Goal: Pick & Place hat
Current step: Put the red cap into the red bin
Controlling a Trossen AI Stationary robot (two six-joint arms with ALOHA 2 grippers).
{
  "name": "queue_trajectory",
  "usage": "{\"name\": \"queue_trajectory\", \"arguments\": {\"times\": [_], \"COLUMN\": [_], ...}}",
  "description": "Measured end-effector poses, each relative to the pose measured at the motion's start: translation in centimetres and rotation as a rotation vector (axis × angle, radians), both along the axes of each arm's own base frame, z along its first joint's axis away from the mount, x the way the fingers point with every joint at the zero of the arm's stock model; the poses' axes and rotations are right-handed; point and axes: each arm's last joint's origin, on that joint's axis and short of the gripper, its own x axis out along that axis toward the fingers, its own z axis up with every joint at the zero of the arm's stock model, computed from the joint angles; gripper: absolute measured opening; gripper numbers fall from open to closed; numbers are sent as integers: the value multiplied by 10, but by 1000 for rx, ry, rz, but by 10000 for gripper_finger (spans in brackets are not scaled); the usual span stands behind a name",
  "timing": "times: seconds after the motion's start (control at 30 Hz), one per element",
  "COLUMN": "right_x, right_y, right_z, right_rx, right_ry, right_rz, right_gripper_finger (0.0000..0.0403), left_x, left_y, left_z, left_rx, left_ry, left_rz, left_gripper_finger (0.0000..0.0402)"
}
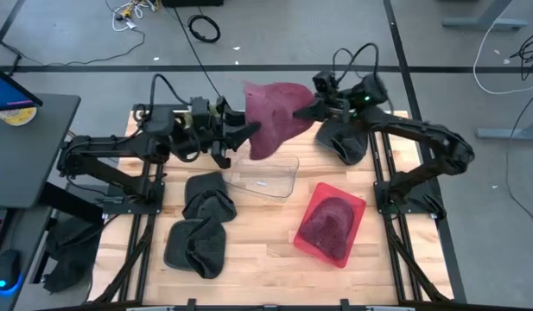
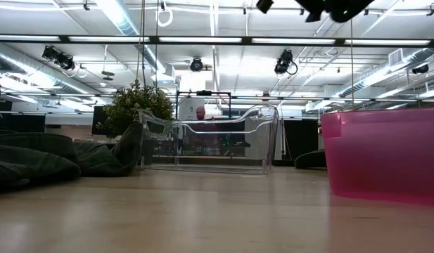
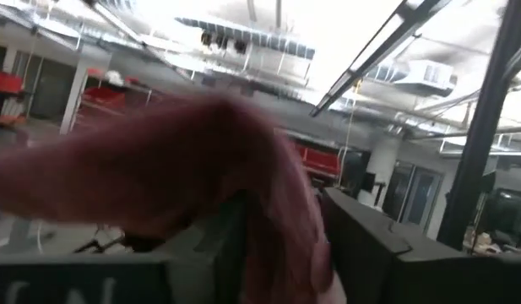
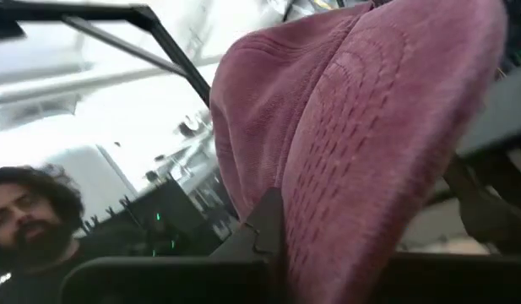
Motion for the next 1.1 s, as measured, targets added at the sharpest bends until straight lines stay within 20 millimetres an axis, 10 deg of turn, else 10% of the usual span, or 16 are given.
{"name": "queue_trajectory", "arguments": {"times": [0.33, 0.77, 1.1], "right_x": [-56, -118, -104], "right_y": [18, 75, 102], "right_z": [-4, -44, -74], "right_rx": [-27, 8, -121], "right_ry": [335, 861, 1174], "right_rz": [-48, 11, 108], "right_gripper_finger": [6, 6, 6], "left_x": [-24, -28, -28], "left_y": [1, 4, 13], "left_z": [3, -3, -6], "left_rx": [5, 26, 17], "left_ry": [103, 203, 235], "left_rz": [30, 145, 201], "left_gripper_finger": [237, 237, 236]}}
